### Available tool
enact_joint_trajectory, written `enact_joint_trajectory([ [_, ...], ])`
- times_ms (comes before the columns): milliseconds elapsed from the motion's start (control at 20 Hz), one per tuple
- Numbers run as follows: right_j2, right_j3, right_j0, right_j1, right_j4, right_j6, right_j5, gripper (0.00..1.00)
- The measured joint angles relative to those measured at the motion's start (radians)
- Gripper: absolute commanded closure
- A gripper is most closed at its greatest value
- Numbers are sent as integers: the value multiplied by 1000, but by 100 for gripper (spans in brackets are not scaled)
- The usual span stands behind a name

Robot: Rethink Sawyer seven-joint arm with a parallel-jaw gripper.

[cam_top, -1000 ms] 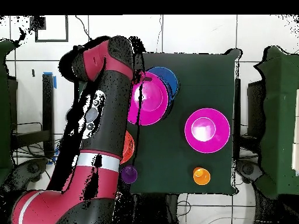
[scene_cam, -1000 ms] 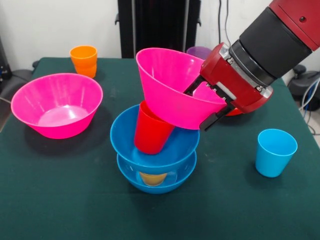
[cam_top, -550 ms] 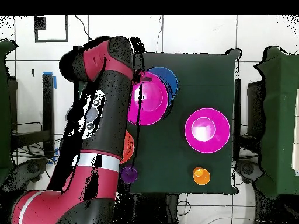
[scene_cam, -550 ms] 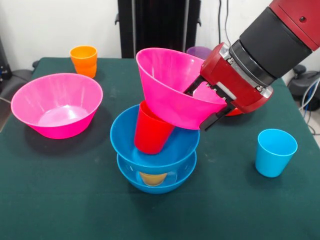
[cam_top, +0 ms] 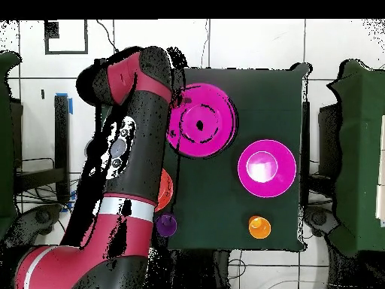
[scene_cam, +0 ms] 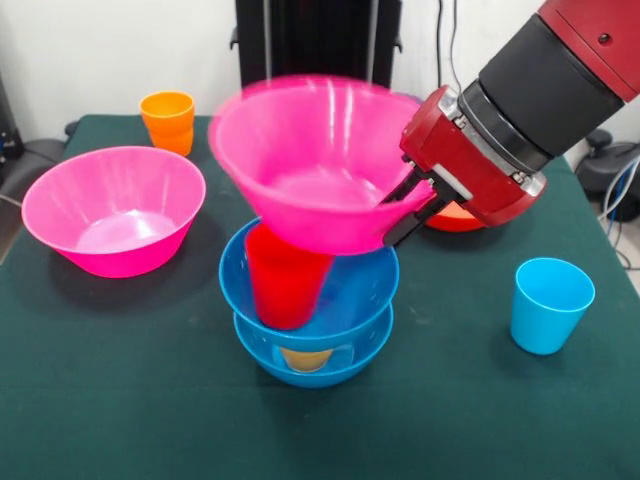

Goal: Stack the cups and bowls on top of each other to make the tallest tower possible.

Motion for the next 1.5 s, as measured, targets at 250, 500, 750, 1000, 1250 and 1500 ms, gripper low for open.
enact_joint_trajectory([
  [250, 0, 0, -1, 0, 13, 0, 0, 100],
  [500, 0, 0, -2, 0, 26, 0, -1, 100],
  [750, 0, 0, -2, 0, 32, 0, -1, 100],
  [1000, 0, -3, -5, 0, 39, 0, 6, 100],
  [1250, 0, -17, -15, 0, 45, 0, 52, 100],
  [1500, 0, -59, -34, 1, 46, 0, 114, 100],
])
